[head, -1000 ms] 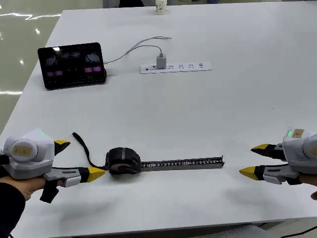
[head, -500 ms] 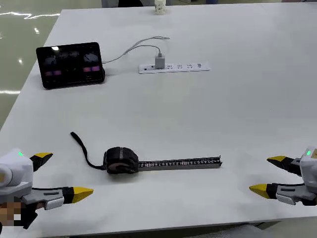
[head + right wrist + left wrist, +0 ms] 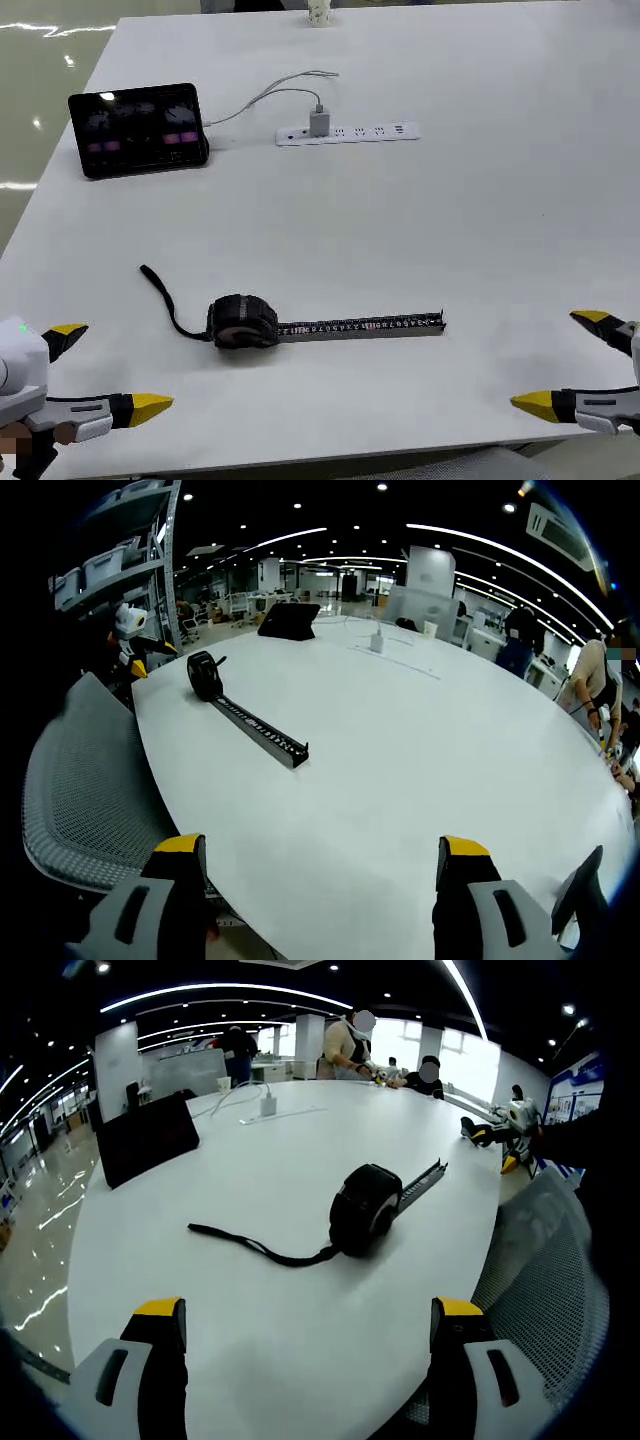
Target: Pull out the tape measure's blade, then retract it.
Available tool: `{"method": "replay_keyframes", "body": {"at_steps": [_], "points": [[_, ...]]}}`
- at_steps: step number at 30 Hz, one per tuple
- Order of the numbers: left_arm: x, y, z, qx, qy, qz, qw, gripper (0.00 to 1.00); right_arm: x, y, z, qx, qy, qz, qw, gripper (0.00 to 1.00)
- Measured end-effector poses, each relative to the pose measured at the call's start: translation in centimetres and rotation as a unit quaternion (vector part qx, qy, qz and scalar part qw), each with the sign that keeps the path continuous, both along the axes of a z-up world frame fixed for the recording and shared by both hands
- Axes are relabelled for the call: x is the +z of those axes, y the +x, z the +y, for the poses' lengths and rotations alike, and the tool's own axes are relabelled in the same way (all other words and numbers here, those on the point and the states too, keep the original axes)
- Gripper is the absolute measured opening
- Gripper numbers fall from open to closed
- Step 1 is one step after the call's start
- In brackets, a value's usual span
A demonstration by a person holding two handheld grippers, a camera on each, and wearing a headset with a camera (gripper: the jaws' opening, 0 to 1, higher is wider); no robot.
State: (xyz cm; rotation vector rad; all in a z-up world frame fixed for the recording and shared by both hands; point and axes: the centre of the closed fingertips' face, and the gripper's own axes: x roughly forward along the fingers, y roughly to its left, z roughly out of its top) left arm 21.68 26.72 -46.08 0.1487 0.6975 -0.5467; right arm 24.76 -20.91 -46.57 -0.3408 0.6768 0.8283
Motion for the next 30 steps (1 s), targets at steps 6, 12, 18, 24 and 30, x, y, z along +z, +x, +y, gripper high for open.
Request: {"method": "replay_keyframes", "body": {"at_steps": [6, 12, 18, 24, 30], "points": [[0.3, -0.1, -0.3, -0.011, 0.004, -0.004, 0.9999, 0.99, 0.0, -0.2, -0.2, -0.006, 0.0, 0.003, 1.0, 0.99], [0.7, 0.1, -0.6, -0.01, 0.0, -0.008, 0.9999, 0.99, -0.1, -0.2, 0.1, -0.005, 0.002, 0.012, 0.9999, 0.99], [1.4, 1.1, -2.0, -0.005, -0.004, -0.014, 0.9999, 0.99, 0.0, 0.3, 0.9, 0.018, -0.01, 0.021, 0.9996, 0.99], [1.1, 2.1, -4.0, 0.012, -0.012, 0.001, 0.9999, 0.99, 0.3, 1.2, 2.1, 0.048, -0.022, 0.012, 0.9985, 0.99], [1.8, 3.5, -6.6, 0.039, -0.058, 0.01, 0.9975, 0.99, 0.4, 2.0, 3.2, 0.079, -0.036, 0.016, 0.9961, 0.99]]}}
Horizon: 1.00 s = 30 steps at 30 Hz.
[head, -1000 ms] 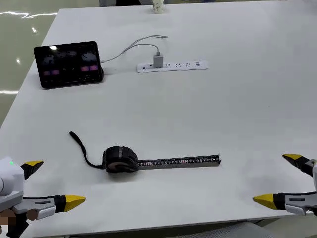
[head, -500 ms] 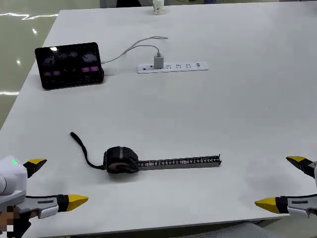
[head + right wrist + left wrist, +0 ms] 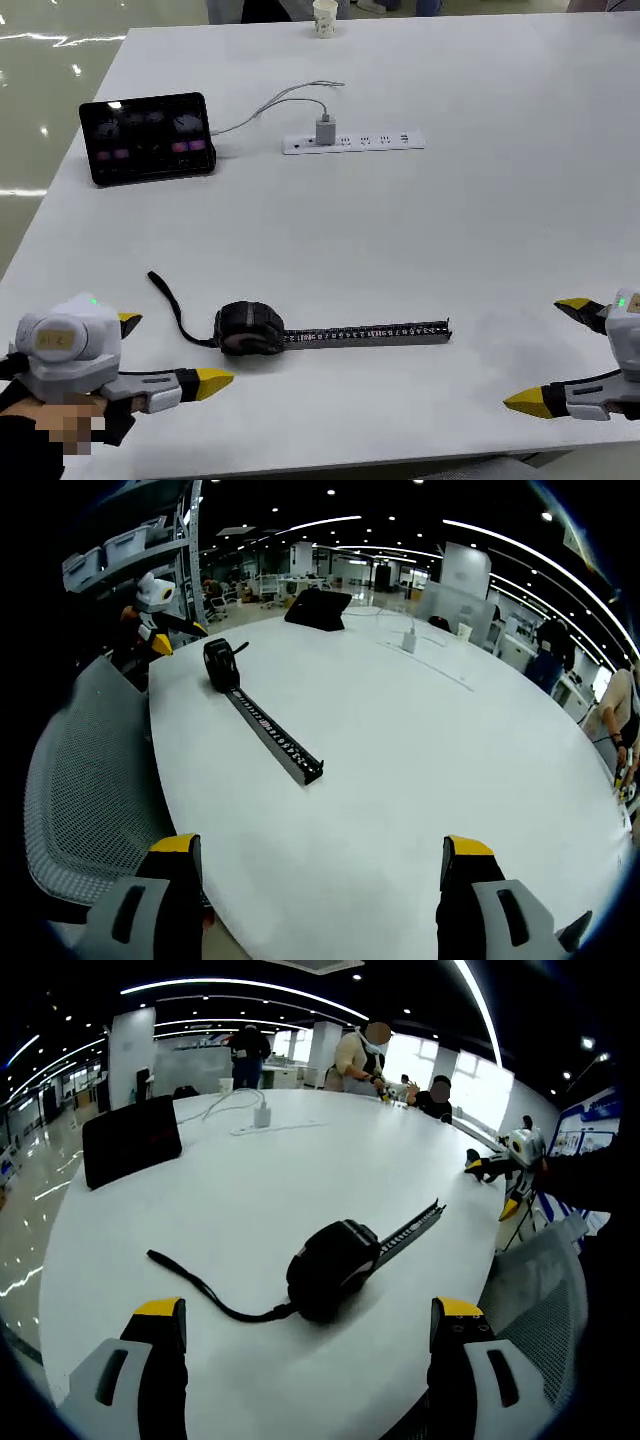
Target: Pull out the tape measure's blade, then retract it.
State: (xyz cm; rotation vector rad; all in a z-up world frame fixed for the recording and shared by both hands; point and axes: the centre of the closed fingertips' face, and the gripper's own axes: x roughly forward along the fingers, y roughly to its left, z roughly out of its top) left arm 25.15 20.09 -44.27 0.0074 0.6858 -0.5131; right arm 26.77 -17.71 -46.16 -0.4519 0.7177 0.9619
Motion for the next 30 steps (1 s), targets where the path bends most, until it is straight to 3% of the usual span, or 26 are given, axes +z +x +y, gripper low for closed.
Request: {"method": "replay_keyframes", "body": {"at_steps": [6, 12, 14, 16, 18, 19, 22, 23, 25, 30], "points": [[0.0, 0.6, -1.5, 0.008, 0.016, -0.006, 0.9998, 0.99, 0.0, 1.2, 0.9, 0.02, -0.012, 0.005, 0.9997, 0.99], [-0.3, 1.0, -2.6, 0.016, 0.016, -0.01, 0.9997, 0.99, -0.1, 2.1, 2.1, 0.045, -0.015, 0.009, 0.9988, 0.99], [-0.5, 1.2, -3.3, 0.014, 0.005, -0.009, 0.9998, 0.99, -0.2, 2.3, 2.5, 0.057, -0.016, 0.014, 0.9982, 0.99], [-0.6, 1.5, -4.0, 0.013, 0.007, -0.011, 0.9998, 0.99, 0.1, 2.4, 3.4, 0.088, -0.006, -0.003, 0.9961, 0.99], [-0.6, 1.7, -4.7, 0.011, 0.012, -0.014, 0.9998, 0.99, -0.1, 2.3, 3.6, 0.093, -0.006, 0.009, 0.9956, 0.99], [-0.5, 1.8, -4.9, 0.013, 0.011, -0.016, 0.9997, 0.99, -0.2, 2.3, 3.8, 0.099, -0.004, 0.015, 0.995, 0.99], [-0.3, 2.5, -5.5, 0.044, -0.019, -0.009, 0.9988, 0.99, -0.4, 2.4, 4.5, 0.117, -0.01, 0.018, 0.9929, 0.99], [-0.2, 2.8, -5.6, 0.054, -0.019, -0.01, 0.9983, 0.99, -0.5, 2.5, 4.7, 0.122, -0.013, 0.02, 0.9922, 0.99], [-0.3, 3.0, -5.8, 0.062, -0.012, -0.012, 0.9979, 0.99, -0.6, 2.7, 5.2, 0.136, -0.015, 0.02, 0.9904, 0.99], [-0.3, 3.9, -5.8, 0.079, 0.025, -0.036, 0.9959, 0.99, -0.8, 3.1, 6.4, 0.187, -0.027, 0.006, 0.9821, 0.96]]}}
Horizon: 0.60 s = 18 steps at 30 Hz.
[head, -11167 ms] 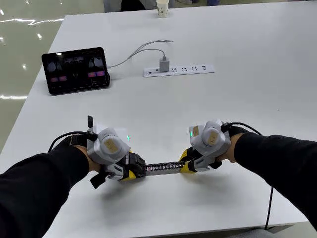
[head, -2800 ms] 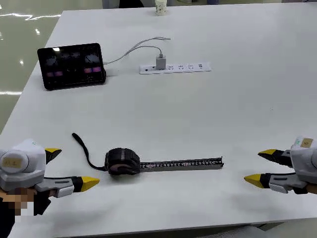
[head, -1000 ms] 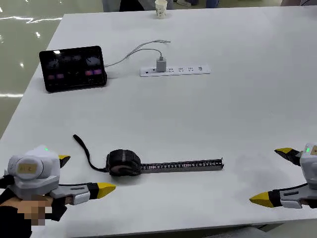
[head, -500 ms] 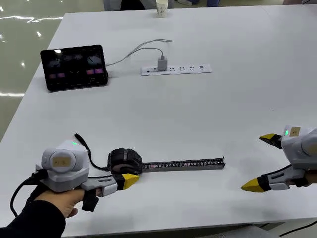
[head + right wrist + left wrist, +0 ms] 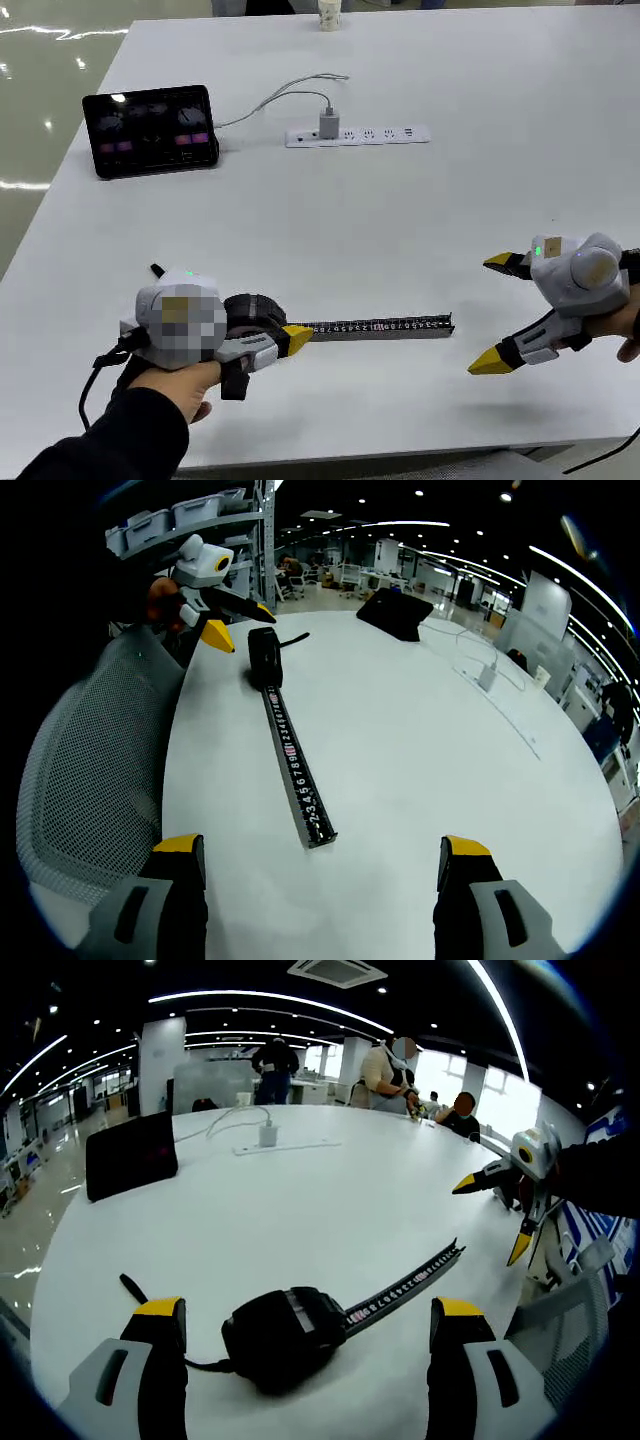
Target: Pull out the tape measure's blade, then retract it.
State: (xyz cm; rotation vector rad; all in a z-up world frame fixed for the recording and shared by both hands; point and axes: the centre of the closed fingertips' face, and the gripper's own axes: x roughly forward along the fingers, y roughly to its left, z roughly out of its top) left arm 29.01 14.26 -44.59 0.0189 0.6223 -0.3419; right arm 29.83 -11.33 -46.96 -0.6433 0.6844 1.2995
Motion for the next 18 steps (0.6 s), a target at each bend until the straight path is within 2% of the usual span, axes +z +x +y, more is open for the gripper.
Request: {"method": "replay_keyframes", "body": {"at_steps": [2, 3, 5, 7, 12, 14, 15, 18], "points": [[-0.2, 0.2, -0.1, 0.008, -0.005, 0.002, 1.0, 0.99, -0.3, 0.2, 0.1, 0.013, -0.009, -0.003, 0.9999, 0.9], [-0.2, 0.4, 0.2, 0.026, -0.002, -0.001, 0.9997, 0.99, -0.4, 0.4, 0.3, 0.016, -0.009, -0.002, 0.9998, 0.88], [-0.4, 0.6, 0.4, 0.039, 0.001, -0.003, 0.9992, 0.99, -0.7, 0.6, 0.6, 0.016, -0.014, 0.009, 0.9997, 0.89], [-0.6, 0.8, 0.2, 0.051, -0.005, -0.002, 0.9987, 0.99, -0.9, 0.7, 0.9, 0.021, -0.018, 0.015, 0.9995, 0.88], [-1.3, 0.9, -0.4, 0.06, -0.006, -0.008, 0.9981, 0.99, -1.8, 0.7, 1.3, 0.033, -0.039, 0.031, 0.9982, 0.87], [-1.1, 1.4, -0.8, 0.071, -0.025, -0.037, 0.9965, 0.99, -2.3, 0.6, 1.3, 0.047, -0.056, 0.036, 0.9967, 0.83], [-1.0, 1.6, -0.9, 0.069, -0.024, -0.053, 0.9959, 0.99, -2.5, 0.6, 1.3, 0.049, -0.062, 0.038, 0.9962, 0.81], [-1.5, 1.4, -1.0, 0.067, 0.005, -0.063, 0.9957, 0.99, -2.9, 0.7, 1.5, 0.055, -0.068, 0.042, 0.9953, 0.75]]}}
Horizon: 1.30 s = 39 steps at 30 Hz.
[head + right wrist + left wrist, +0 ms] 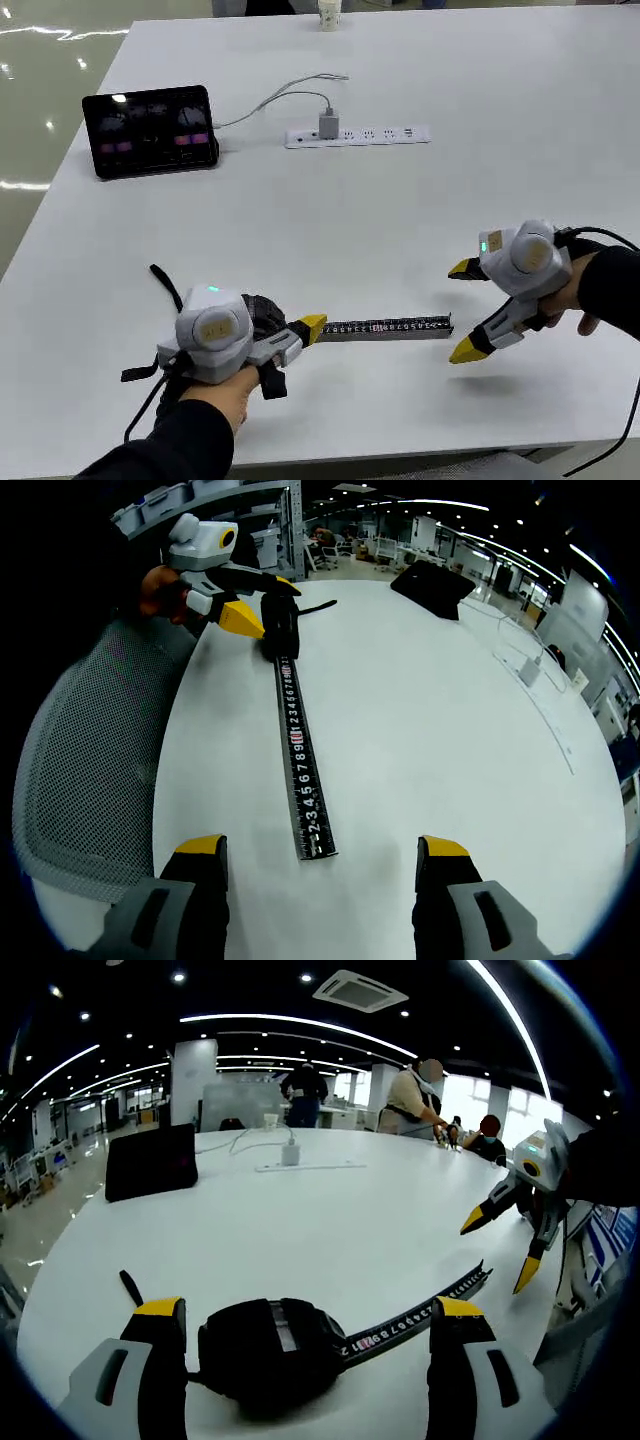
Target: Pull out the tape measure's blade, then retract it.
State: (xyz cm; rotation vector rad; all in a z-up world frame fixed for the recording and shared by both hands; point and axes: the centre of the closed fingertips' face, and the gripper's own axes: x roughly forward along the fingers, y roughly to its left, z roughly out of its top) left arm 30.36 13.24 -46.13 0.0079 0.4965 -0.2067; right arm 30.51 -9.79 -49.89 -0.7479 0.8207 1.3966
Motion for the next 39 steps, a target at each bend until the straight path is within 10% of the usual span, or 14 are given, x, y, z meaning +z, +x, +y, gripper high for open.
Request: {"method": "replay_keyframes", "body": {"at_steps": [5, 19, 39], "points": [[-0.6, -0.1, -0.2, -0.002, 0.027, -0.004, 0.9996, 0.99, -1.4, 0.4, -0.8, 0.021, -0.027, 0.0, 0.9994, 0.61], [-1.1, -0.2, 1.4, 0.047, -0.004, 0.004, 0.9989, 0.99, -1.9, 0.3, -0.6, 0.035, -0.042, -0.004, 0.9985, 0.23], [-2.3, 0.2, 2.6, 0.078, -0.017, 0.017, 0.9966, 0.72, -2.2, 0.3, -0.6, 0.015, -0.063, 0.004, 0.9979, 0.11]]}}
